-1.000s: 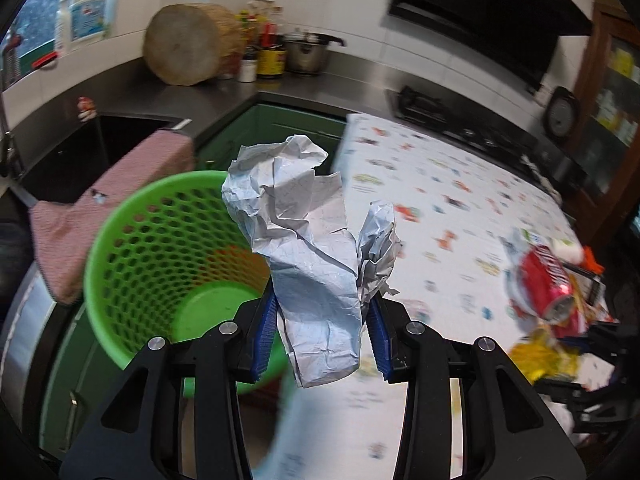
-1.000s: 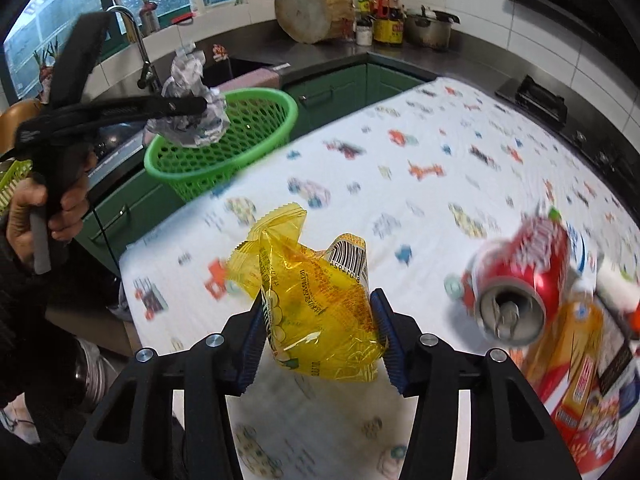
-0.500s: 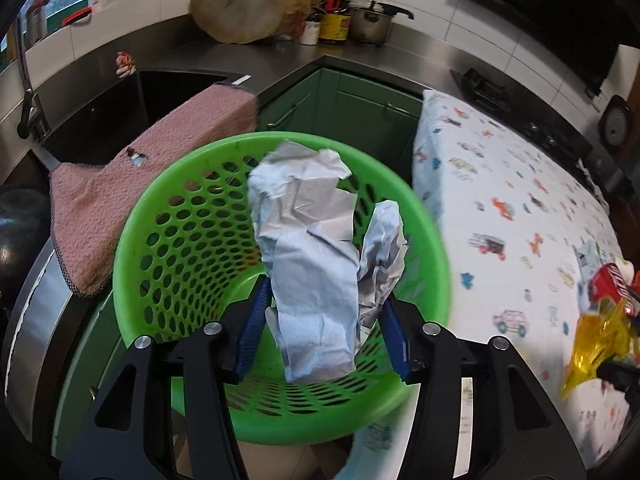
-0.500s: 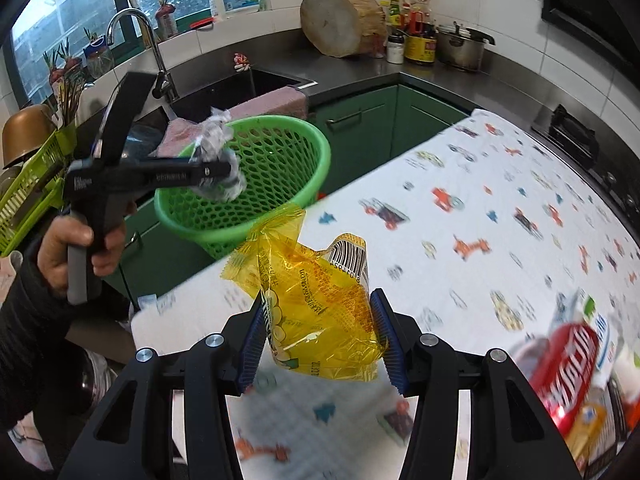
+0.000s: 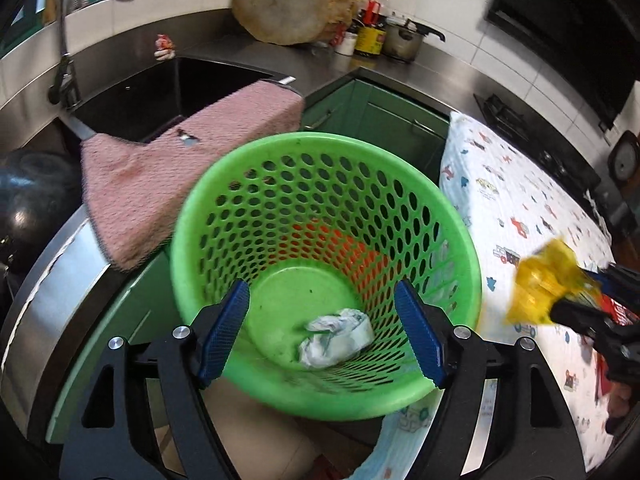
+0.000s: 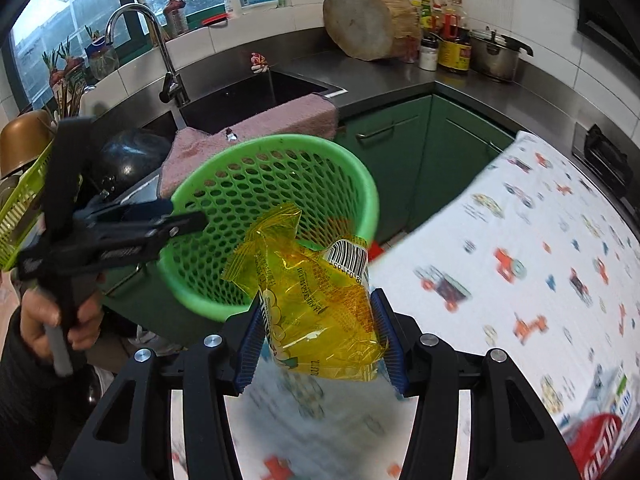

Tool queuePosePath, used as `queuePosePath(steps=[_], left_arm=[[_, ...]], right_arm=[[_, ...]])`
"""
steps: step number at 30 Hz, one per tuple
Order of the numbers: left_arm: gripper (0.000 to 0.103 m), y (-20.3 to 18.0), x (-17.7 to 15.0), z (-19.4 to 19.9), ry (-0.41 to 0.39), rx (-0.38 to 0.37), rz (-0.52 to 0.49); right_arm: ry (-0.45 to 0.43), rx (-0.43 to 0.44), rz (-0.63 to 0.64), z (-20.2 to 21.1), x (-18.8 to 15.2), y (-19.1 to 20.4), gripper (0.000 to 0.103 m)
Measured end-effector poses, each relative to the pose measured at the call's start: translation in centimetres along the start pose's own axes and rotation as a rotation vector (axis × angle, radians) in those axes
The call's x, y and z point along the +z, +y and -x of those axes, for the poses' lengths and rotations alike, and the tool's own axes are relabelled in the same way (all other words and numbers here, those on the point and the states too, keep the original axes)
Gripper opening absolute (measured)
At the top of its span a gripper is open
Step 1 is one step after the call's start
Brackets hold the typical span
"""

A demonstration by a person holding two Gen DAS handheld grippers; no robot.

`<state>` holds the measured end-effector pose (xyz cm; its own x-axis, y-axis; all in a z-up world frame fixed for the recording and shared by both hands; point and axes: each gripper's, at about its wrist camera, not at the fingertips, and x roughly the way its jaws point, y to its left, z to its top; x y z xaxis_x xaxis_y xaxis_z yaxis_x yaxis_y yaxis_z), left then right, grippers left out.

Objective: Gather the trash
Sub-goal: 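Open the left tool over the green basket while the right tool carries the yellow bag toward it, then open the right tool to drop the yellow bag into the basket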

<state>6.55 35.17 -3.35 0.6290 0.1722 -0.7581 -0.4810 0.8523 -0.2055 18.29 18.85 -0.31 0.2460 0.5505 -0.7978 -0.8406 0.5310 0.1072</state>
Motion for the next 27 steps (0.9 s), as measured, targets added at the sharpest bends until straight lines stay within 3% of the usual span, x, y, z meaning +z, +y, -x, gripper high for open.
queuePosePath(steps=[8, 13, 21, 27], left_arm=[[0.076, 2.8, -1.2, 2.9, -0.045, 0.007, 0.072], [0.076, 3.5, -1.7, 3.7, -0.052, 0.013, 0.091], [0.076, 3.0, -1.9, 4.1, -0.053, -0.003, 0.089], [0.076, 0.7, -1.9, 5.0, -0.072, -0.033, 0.051]], right_arm=[[0.015, 0.039, 0.0, -3.7, 2.4, 1.8, 0.051], [-0.008, 0.06, -0.01, -4.5, 3.3, 2.5, 0.071], [-0.039, 0.049, -0.01, -2.2, 3.0, 2.5, 0.075], [-0.075, 0.01, -0.058, 1.7, 0.5, 0.5, 0.078]])
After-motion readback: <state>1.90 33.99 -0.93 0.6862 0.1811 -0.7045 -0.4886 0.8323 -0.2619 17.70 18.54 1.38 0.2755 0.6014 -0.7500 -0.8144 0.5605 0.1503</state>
